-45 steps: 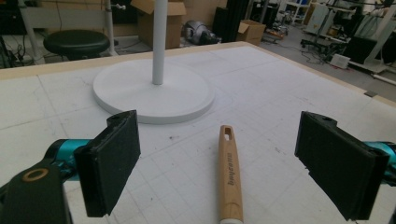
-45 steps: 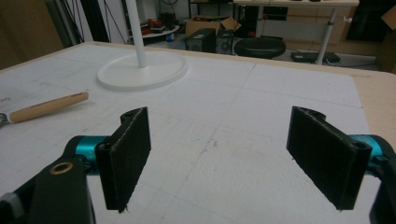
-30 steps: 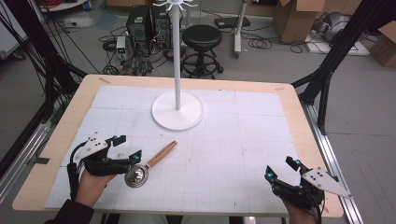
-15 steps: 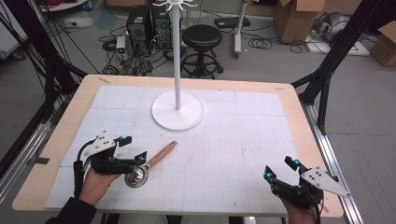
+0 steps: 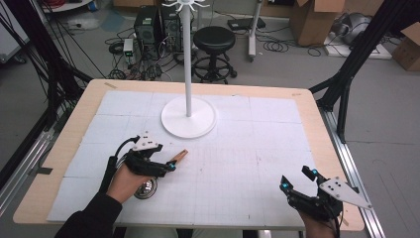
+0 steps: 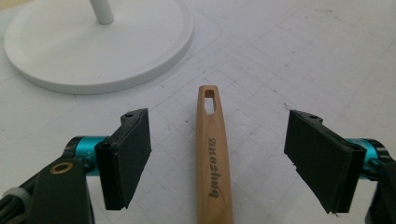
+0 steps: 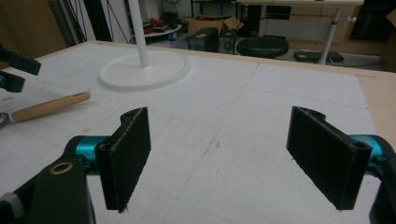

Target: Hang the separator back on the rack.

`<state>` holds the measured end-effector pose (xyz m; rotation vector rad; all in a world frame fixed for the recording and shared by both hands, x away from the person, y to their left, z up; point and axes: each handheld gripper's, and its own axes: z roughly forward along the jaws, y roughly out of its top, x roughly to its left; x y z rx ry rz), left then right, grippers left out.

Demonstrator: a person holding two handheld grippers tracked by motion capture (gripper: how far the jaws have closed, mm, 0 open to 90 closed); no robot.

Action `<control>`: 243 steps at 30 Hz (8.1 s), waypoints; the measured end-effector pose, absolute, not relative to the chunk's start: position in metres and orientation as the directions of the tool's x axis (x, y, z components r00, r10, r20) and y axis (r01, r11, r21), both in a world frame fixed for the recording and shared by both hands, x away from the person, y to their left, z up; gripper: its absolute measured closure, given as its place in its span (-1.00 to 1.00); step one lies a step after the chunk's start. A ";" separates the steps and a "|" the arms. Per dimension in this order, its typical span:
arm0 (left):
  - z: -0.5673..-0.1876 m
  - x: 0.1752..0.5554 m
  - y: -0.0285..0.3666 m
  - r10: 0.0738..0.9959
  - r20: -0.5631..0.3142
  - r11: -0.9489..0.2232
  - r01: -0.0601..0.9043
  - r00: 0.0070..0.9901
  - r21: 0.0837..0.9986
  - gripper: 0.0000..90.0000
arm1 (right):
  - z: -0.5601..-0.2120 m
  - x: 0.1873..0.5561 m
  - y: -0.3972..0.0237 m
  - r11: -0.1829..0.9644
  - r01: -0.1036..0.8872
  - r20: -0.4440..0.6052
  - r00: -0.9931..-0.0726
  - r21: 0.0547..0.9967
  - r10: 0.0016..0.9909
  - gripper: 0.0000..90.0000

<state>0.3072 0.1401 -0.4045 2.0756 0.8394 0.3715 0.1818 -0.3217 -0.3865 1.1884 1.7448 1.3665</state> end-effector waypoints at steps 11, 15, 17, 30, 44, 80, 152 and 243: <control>-0.427 0.324 0.127 0.707 -0.037 -0.497 0.534 0.706 0.684 -0.24 | -0.386 0.181 -0.322 0.060 0.275 0.060 -0.407 0.959 0.911 -0.54; -0.431 0.325 0.127 0.713 -0.026 -0.517 0.550 0.701 0.656 -0.13 | -0.386 0.182 -0.322 0.063 0.273 0.057 -0.409 0.960 0.911 -0.54; -0.432 0.325 0.126 0.715 -0.015 -0.524 0.549 0.699 0.651 -0.10 | -0.386 0.181 -0.321 0.063 0.273 0.057 -0.409 0.960 0.911 -0.54; -0.431 0.325 0.125 0.716 -0.019 -0.526 0.556 0.698 0.644 0.44 | -0.386 0.181 -0.321 0.063 0.273 0.057 -0.408 0.960 0.911 -0.54; -0.413 0.314 0.134 0.703 -0.033 -0.483 0.512 0.710 0.711 0.49 | -0.387 0.182 -0.321 0.062 0.277 0.060 -0.410 0.959 0.910 -0.54; -0.344 0.237 0.145 0.238 -0.193 -0.086 0.219 0.952 0.972 0.50 | -0.339 0.223 -0.205 -0.023 0.236 0.232 -0.927 0.971 0.295 -0.52; -0.350 0.231 0.111 0.349 -0.134 -0.230 0.223 0.928 0.947 0.57 | -0.302 0.228 -0.127 -0.004 0.344 0.309 -0.839 0.939 0.448 -0.01; -0.371 0.252 0.203 0.437 -0.251 0.026 0.268 0.863 0.963 -0.43 | -0.288 0.307 -0.108 0.015 0.208 0.204 -0.968 0.978 0.144 0.61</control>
